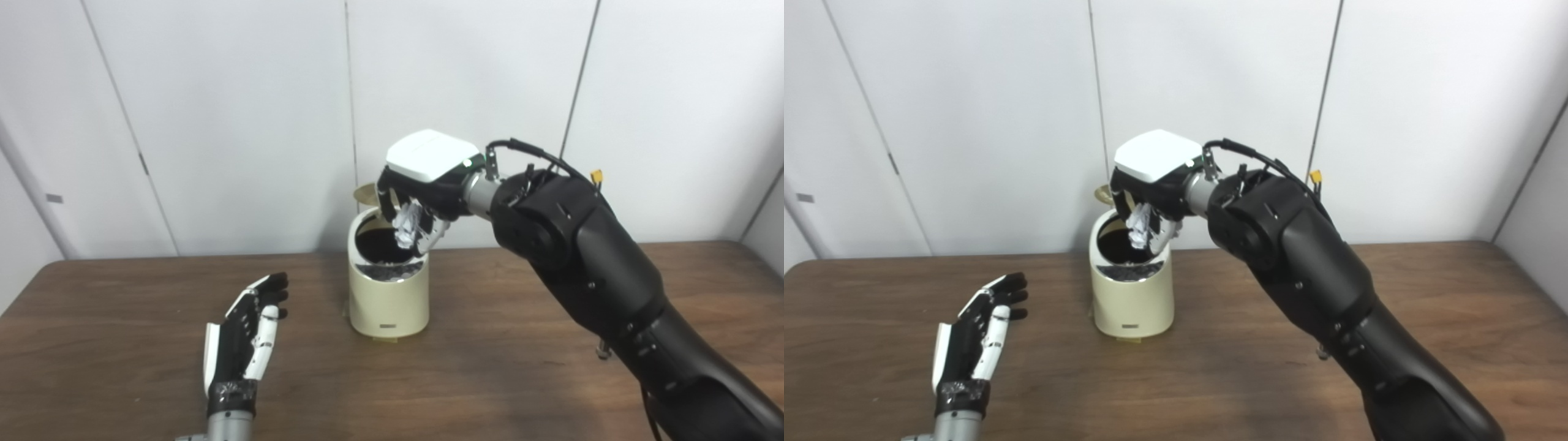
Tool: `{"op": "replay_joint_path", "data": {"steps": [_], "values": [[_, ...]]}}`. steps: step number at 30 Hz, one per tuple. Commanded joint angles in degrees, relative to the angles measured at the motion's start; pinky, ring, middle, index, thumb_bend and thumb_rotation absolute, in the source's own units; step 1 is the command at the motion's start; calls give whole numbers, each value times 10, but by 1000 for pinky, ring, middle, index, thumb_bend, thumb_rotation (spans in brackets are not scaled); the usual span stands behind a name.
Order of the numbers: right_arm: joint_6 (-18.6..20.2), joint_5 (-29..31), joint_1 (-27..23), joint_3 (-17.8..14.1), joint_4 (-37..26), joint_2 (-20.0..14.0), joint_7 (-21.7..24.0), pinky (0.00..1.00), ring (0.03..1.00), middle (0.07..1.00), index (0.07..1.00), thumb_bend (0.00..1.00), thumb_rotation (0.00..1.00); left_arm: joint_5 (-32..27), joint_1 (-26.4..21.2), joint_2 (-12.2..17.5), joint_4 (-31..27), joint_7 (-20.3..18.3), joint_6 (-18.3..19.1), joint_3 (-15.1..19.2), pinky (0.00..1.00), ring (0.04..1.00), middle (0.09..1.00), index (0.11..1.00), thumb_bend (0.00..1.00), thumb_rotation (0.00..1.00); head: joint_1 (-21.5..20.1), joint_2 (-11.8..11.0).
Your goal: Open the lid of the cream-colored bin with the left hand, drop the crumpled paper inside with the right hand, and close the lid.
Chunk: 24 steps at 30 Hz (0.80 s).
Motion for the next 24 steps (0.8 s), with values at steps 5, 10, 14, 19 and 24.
{"op": "replay_joint_path", "data": {"steps": [5,10,14,19,24], "values": [[3,-9,-5,-13,7,15,-47,228,359,454,527,512,0,13,-13,-8,-27,9,1,-6,678,760,777,778,252,716,4,1],[3,-13,7,-16,24,25,-78,236,378,465,519,515,0,14,-12,-10,-32,9,5,-7,678,760,777,781,247,719,5,2],[-22,-24,17,-3,36,21,-116,250,391,489,484,518,0,15,-12,-9,-32,10,5,-8,678,763,781,783,254,733,5,1],[-71,-18,37,6,51,11,-175,259,390,485,473,520,0,11,-12,-10,-32,9,7,-8,681,762,780,782,264,730,5,0],[-117,-19,56,5,79,7,-252,239,381,479,474,520,0,8,-11,-8,-31,8,5,-8,680,760,779,781,267,730,3,-2]]}}
